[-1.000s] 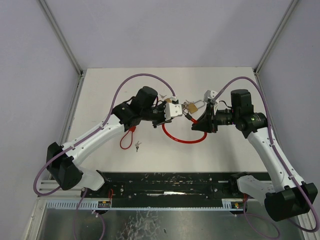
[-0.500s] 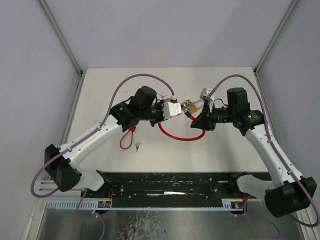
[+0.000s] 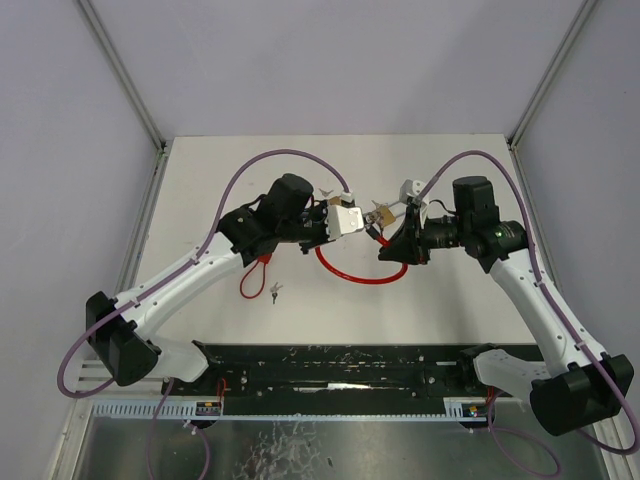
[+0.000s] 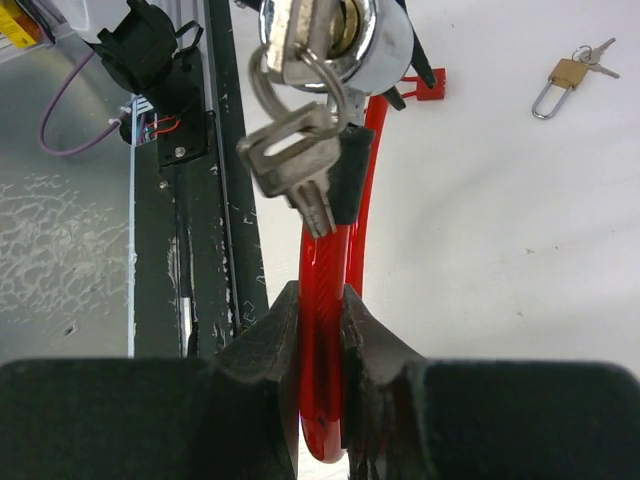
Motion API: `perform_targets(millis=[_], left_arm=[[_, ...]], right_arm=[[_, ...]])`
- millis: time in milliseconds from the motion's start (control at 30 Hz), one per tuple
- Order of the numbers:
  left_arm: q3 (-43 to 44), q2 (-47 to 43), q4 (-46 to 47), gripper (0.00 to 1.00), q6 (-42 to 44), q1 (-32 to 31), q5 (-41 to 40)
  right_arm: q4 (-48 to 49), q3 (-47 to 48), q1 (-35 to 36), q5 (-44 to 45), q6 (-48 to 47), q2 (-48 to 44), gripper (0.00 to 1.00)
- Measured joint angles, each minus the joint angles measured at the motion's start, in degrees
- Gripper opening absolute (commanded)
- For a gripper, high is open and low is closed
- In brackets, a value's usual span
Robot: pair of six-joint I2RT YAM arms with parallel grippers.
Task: Lock with the key
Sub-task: Lock the lock.
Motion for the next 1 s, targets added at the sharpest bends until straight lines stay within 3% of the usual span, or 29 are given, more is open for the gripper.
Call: perform_targets(millis=[233, 433, 633, 867, 1000], left_arm=[[0.0, 0.0, -0.7, 0.00, 0.0, -0.1, -0.2], [0.0, 0.0, -0.7, 0.00, 0.1, -0.6, -0.3], [0.0, 0.0, -1.1, 0.01, 0.2, -0.6, -2.0], [-0.1, 0.1, -2.5, 0.01, 0.3, -1.5, -3.1], [-0.3, 0.7, -3.0, 0.01, 0.3, -2.9, -4.2]], right_arm=[[4.8, -2.5, 0.0, 3.3, 4.4, -1.0, 0.00], [3.9, -2.8, 0.2, -1.7, 1.7, -1.1, 0.00], [9.2, -4.9, 0.2, 7.2, 5.9, -0.8, 0.00], [16.0, -11.0, 0.2, -0.5, 6.8, -1.4, 0.00], [24.8, -17.8, 0.3, 0.7, 8.9, -5.0, 0.00]])
